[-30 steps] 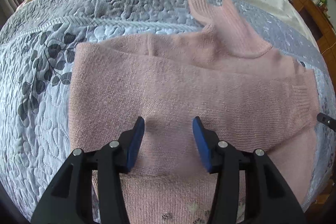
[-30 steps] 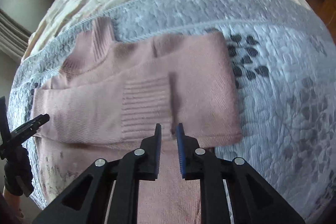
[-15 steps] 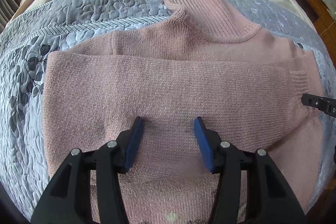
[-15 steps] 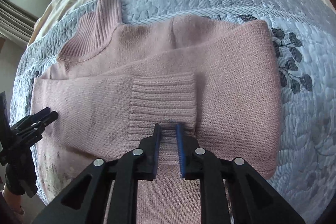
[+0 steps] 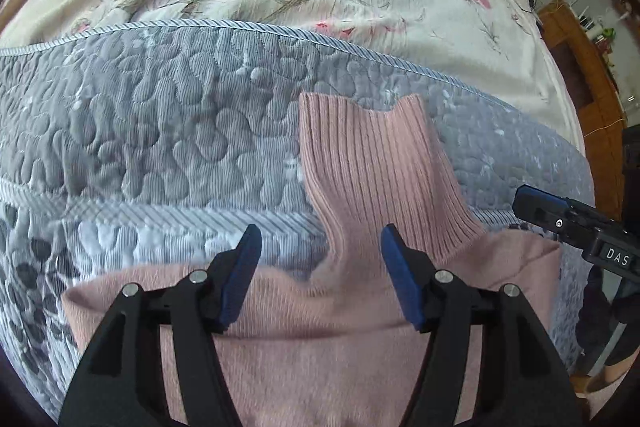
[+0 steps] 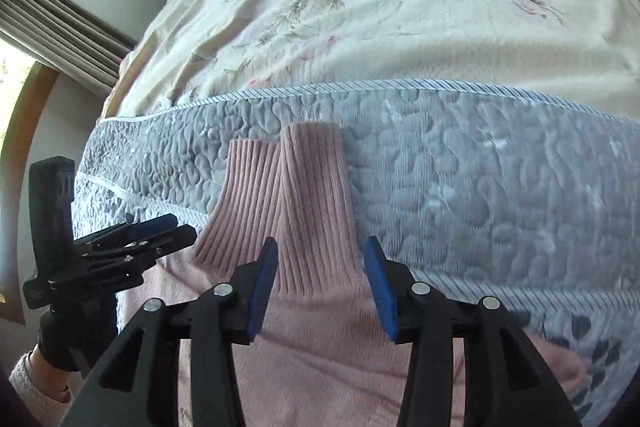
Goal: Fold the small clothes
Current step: 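Grasp the turtleneck collar with the left gripper while the right gripper grasps it too, then lift the collar and fold it toward the hem with both grippers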
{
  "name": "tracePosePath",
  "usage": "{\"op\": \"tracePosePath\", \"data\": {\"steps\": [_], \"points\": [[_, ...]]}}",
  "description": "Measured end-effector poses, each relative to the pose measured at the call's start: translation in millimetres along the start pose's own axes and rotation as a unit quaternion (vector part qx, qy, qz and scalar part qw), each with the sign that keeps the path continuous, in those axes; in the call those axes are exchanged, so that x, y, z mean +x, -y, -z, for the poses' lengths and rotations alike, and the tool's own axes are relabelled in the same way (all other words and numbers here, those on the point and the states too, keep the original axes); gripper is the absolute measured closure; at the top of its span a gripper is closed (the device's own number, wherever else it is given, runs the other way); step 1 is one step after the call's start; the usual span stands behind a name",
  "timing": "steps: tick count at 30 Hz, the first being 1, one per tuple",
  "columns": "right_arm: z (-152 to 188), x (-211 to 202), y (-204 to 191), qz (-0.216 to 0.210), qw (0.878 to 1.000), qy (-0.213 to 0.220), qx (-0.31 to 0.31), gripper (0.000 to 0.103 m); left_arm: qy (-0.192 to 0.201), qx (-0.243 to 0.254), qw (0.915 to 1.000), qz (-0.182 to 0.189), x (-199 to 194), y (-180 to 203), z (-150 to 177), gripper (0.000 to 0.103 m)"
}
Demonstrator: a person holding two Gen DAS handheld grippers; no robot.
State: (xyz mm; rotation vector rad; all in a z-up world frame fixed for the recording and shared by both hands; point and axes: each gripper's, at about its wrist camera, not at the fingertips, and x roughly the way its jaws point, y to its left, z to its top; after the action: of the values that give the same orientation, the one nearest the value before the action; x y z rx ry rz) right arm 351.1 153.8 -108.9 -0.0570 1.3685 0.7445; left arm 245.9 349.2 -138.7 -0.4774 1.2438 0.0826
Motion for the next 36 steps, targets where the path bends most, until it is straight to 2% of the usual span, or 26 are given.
{"op": "tracePosePath", "data": {"steps": [2,7,12,14,15,17,18,20,22,25,28,32,36], "points": [[-12.8,19.1,1.8,-0.005,1.000,-0.014,0.002,0.057,-0.013,-0.001,0.9999,-0.003,15.2,-3.7,-12.0,0.041],[-38.1,57.1,15.4,-0.029,0.998,-0.043,0.032,0.057,-0.034,-0.009,0.9992,0.017,42.2,-10.9,-29.1,0.041],[-49.3,75.8,23.0,-0.053,0.996,-0.060,0.038,0.057,-0.026,-0.014,0.9987,0.041,50.1,-9.1,-44.8,0.042],[-50.7,79.4,24.3,-0.058,0.996,-0.062,0.034,0.057,-0.025,-0.015,0.9987,0.042,53.0,-7.9,-49.8,0.046],[-51.4,80.3,25.5,-0.061,0.996,-0.062,0.035,0.059,-0.024,-0.014,0.9988,0.040,54.5,-7.1,-51.8,0.051],[-51.7,81.8,27.5,-0.078,0.994,-0.062,0.041,0.073,-0.022,-0.014,0.9989,0.039,56.0,-5.9,-55.0,0.066],[-51.0,82.5,28.9,-0.083,0.994,-0.064,0.045,0.078,-0.024,-0.015,0.9986,0.045,57.2,-5.6,-55.9,0.081],[-48.9,80.3,30.2,-0.082,0.994,-0.059,0.039,0.087,-0.027,-0.015,0.9988,0.037,59.2,-5.5,-56.7,0.085],[-47.5,72.6,31.1,-0.086,0.995,-0.048,0.033,0.093,-0.019,-0.003,0.9993,0.031,56.4,-2.4,-56.1,0.095],[-43.5,50.6,32.4,-0.105,0.994,-0.023,0.032,0.094,0.002,0.009,0.9992,0.039,42.2,0.7,-52.9,0.096],[-34.8,21.0,29.3,-0.132,0.991,0.000,0.024,0.095,0.031,0.022,0.9968,0.070,16.7,5.9,-46.6,0.096],[-9.0,-28.5,19.2,-0.158,0.987,0.026,-0.014,0.095,0.072,0.063,0.9893,0.110,-28.9,12.7,-23.2,0.097],[30.9,-66.3,13.9,-0.170,0.984,0.035,-0.045,0.096,0.090,0.097,0.9808,0.143,-67.8,16.3,12.3,0.097]]}}
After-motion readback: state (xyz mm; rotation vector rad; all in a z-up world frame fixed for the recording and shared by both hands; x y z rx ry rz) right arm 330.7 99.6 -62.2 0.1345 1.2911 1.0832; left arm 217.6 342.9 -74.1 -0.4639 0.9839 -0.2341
